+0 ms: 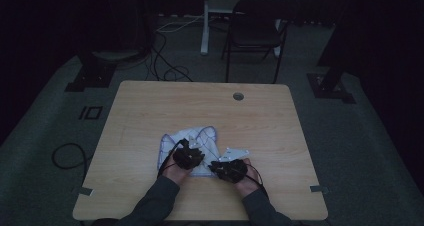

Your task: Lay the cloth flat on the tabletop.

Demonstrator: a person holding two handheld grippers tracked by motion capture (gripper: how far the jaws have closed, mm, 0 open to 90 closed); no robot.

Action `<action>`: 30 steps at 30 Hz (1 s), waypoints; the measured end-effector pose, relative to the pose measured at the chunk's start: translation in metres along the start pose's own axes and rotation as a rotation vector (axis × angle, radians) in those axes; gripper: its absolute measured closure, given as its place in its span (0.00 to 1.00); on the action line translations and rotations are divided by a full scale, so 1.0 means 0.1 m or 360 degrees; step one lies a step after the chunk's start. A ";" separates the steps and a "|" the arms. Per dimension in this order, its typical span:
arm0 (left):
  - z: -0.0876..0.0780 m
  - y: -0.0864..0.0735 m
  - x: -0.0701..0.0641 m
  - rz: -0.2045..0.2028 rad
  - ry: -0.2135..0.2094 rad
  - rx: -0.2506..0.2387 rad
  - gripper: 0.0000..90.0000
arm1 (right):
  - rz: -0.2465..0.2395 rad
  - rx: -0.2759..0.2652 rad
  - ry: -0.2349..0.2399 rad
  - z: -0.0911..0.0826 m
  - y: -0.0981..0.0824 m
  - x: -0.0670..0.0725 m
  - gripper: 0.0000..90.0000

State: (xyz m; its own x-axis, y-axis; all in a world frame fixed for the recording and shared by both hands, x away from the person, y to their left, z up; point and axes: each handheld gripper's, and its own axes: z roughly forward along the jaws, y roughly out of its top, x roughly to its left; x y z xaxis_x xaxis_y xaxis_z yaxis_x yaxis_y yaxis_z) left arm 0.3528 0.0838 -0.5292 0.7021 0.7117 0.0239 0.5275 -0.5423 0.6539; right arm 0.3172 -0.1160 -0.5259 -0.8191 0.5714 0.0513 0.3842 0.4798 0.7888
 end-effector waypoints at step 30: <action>-0.12 -0.16 0.05 -0.0017 0.0036 0.0000 0.87 | 0.0431 0.0071 -0.0077 0.48 0.38 -0.82 1.00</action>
State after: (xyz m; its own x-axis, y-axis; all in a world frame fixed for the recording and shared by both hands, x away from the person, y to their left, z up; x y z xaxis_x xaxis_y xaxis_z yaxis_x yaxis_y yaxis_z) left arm 0.3416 0.1015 -0.5302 0.6854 0.7274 0.0336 0.5351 -0.5344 0.6543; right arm 0.4195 -0.1123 -0.5295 -0.6631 0.7135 0.2264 0.6057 0.3337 0.7224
